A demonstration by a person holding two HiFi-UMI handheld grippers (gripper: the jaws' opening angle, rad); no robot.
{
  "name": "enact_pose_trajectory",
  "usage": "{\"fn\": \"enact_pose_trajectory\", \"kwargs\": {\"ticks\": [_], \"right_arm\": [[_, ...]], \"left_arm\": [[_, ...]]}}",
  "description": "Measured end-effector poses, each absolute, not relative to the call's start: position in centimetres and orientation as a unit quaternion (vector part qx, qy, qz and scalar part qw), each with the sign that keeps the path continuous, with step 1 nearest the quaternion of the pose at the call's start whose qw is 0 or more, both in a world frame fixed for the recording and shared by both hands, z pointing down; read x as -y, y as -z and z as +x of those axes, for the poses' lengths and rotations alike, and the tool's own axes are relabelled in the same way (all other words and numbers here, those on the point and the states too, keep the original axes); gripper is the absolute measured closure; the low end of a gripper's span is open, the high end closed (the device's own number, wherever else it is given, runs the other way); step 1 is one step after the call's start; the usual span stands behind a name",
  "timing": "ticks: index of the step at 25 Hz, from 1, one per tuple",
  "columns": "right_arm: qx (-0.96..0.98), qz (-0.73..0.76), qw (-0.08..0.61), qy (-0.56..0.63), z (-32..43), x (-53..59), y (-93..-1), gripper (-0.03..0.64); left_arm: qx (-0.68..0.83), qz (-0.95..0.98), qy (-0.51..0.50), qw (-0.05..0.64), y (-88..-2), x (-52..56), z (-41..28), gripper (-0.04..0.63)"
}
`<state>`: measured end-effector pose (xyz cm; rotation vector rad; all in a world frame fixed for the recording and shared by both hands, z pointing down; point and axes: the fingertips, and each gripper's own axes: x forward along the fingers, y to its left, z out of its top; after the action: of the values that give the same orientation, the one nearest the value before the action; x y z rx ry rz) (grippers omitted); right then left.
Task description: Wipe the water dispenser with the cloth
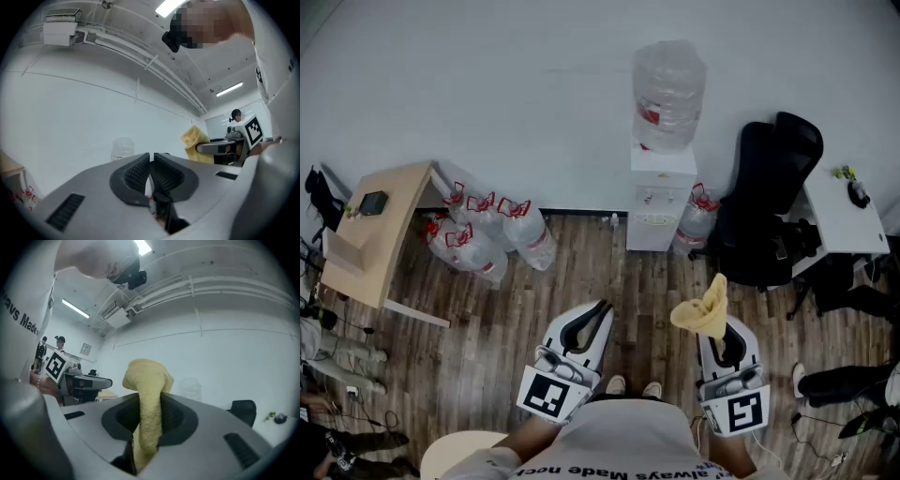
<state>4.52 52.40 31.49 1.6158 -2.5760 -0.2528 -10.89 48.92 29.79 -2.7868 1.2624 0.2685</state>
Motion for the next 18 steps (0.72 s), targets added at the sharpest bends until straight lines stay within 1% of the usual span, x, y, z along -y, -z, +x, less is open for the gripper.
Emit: {"fn": "enact_pose_trajectory", "kwargs": {"ticks": [4, 12, 18], "right_arm": [[0.841, 0.536, 0.029, 0.072, 3.6, -52.4, -31.6, 0.527], [0.839, 0.538, 0.041, 0.07, 2.4, -52.2, -31.9, 0.525], [0.842, 0.534, 0.036, 0.066, 2.5, -51.3, -32.3, 0.525]], "left_arm": [[-0.41, -0.908, -0.084, 0.03, -30.2, -49.0, -12.2, 0.551], [-0.398, -0.914, -0.066, 0.046, -30.4, -48.9, -12.9, 0.551], [-0.401, -0.913, -0.07, 0.039, -30.8, -48.5, -12.8, 0.551]]}}
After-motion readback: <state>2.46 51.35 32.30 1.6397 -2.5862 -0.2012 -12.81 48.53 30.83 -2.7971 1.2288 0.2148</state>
